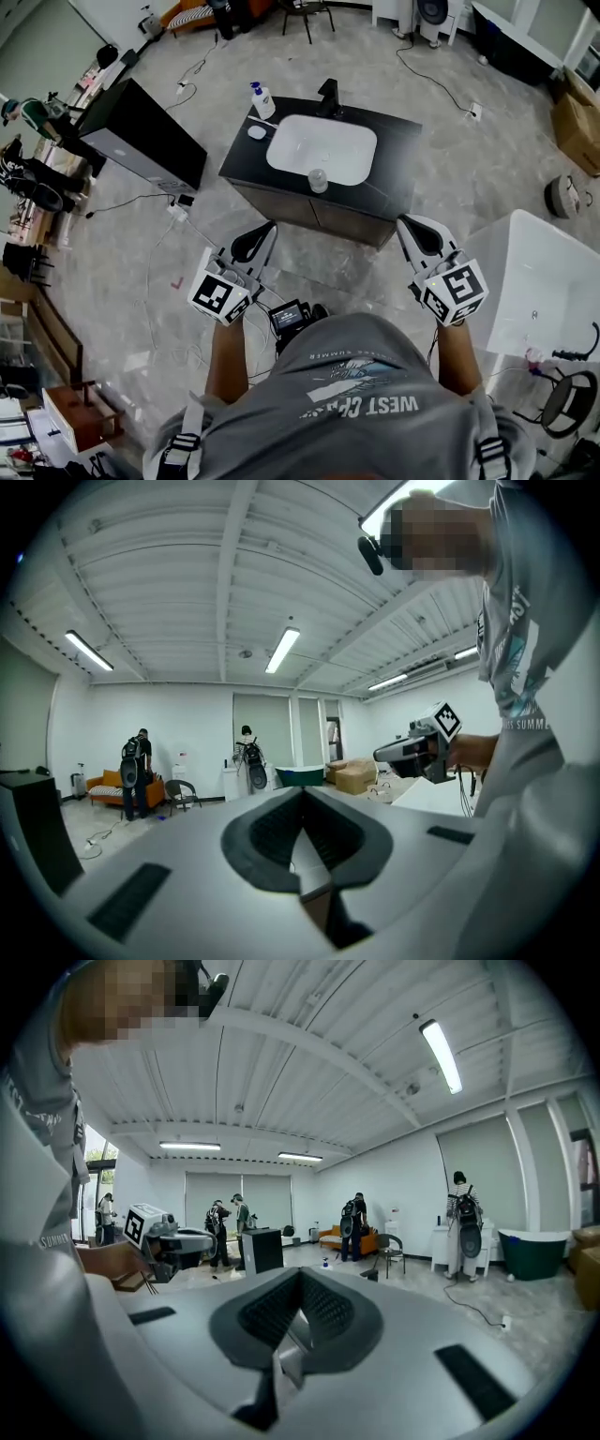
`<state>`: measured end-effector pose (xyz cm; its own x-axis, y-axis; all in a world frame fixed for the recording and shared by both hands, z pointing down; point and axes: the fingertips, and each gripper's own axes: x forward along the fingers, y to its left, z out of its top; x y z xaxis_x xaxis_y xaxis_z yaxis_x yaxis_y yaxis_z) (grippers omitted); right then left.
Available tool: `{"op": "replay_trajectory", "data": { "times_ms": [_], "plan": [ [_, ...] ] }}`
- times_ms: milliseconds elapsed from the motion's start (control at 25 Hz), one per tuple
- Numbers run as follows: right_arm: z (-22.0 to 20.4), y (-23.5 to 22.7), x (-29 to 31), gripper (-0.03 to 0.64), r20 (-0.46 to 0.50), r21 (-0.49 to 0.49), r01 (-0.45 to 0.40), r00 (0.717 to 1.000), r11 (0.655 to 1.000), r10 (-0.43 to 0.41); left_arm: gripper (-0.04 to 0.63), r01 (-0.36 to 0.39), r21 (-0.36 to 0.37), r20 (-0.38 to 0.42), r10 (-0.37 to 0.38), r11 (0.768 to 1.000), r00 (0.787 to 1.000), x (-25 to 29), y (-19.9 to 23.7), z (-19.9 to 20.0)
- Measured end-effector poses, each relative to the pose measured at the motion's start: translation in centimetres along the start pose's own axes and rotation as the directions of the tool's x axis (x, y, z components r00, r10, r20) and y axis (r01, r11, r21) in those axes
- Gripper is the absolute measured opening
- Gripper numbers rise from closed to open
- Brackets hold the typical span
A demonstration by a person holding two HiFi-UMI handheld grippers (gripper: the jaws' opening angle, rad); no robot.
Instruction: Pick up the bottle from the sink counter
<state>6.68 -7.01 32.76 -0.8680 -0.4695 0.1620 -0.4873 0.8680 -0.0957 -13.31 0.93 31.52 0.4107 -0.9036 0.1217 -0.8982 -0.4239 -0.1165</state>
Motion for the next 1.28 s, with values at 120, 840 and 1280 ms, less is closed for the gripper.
{"op": "replay_trajectory", "data": {
  "times_ms": [120,840,1280],
  "plan": [
    [0.2,0.5,2.0,-0.003,-0.012,-0.006,0.035,0.999,0.999,-0.036,0.005,0.035,-0.005,0.018,-0.035,0.999,0.999,0.0,2.3,-0.5],
    [2.0,-0.2,11.4,-0.003,-0.057,-0.023,0.012,0.998,1.0,-0.014,0.005,0.056,-0.075,0.011,-0.055,0.996,0.998,3.0,10.2,-4.1],
    [2.4,-6.4,16.7,-0.003,-0.058,-0.028,-0.196,0.979,0.98,0.194,0.004,-0.115,-0.136,-0.069,0.107,0.984,0.992,8.3,10.6,-6.7]
  ]
}}
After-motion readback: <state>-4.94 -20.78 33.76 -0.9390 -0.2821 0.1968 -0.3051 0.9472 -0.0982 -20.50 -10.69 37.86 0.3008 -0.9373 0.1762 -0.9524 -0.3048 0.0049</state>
